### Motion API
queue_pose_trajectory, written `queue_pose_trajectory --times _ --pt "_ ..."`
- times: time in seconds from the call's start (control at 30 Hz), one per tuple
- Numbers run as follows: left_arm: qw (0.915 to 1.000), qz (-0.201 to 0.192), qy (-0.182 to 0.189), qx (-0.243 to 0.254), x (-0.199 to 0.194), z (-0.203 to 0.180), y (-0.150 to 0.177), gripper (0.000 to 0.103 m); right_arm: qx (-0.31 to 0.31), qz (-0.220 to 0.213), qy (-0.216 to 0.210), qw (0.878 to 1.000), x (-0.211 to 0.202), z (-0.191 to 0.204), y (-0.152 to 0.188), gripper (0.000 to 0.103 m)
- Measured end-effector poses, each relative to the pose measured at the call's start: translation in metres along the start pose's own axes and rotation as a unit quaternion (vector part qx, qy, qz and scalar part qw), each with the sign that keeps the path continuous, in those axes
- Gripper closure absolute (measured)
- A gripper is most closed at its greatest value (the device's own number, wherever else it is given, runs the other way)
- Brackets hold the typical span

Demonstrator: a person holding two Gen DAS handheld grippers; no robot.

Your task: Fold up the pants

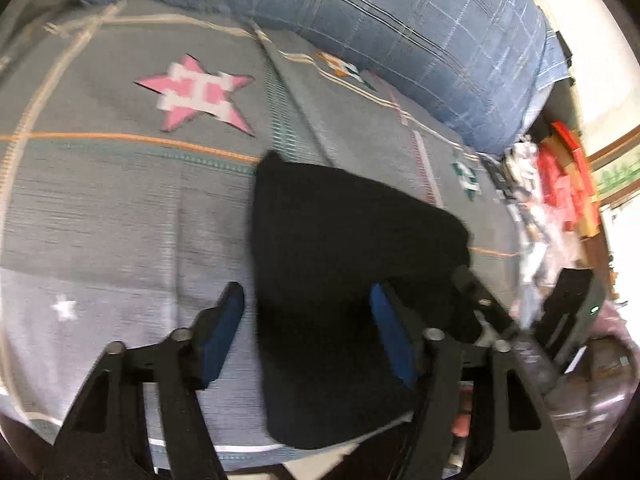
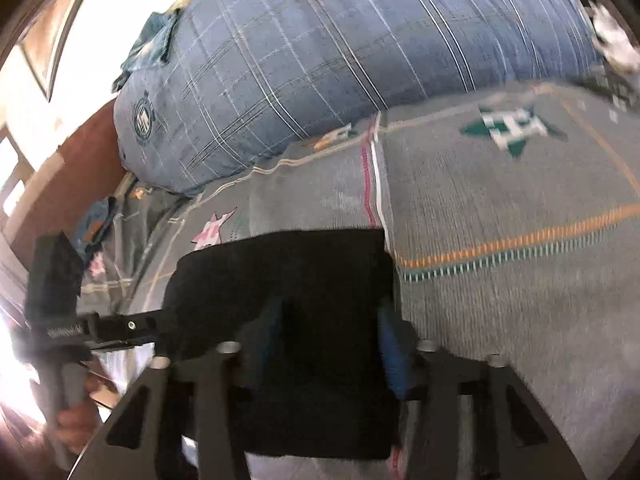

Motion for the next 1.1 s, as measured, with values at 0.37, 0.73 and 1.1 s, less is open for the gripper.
queue_pose_trajectory --times 0.37,0.73,1.1 --pt "0.9999 -0.013 -0.007 0.003 -0.008 -0.001 0.002 0.063 -0.019 0.008 -0.018 1.000 -0.008 -0.001 -0.004 0.075" --pt "0.9989 -0.034 -0.031 -0.002 -0.009 0.002 -0.029 0.062 0.027 -0.032 -0.041 0.998 -0.004 -0.010 -0.031 0.091" --pt "0.9996 -0.011 -0.008 -0.025 -0.012 0.012 -0.016 0.061 0.091 0.004 -0.071 0.993 -0.021 -0.040 -0.017 0.070"
Point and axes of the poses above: each gripper's, at about its wrist camera, not at the fingertips, and x roughly the way its jaws point, z to its left, y to its underside, the point moved 3 cm from there along x, roughly the way its jaws point, and after that the axes turned 5 degrees about x, right-handed, at the moved point
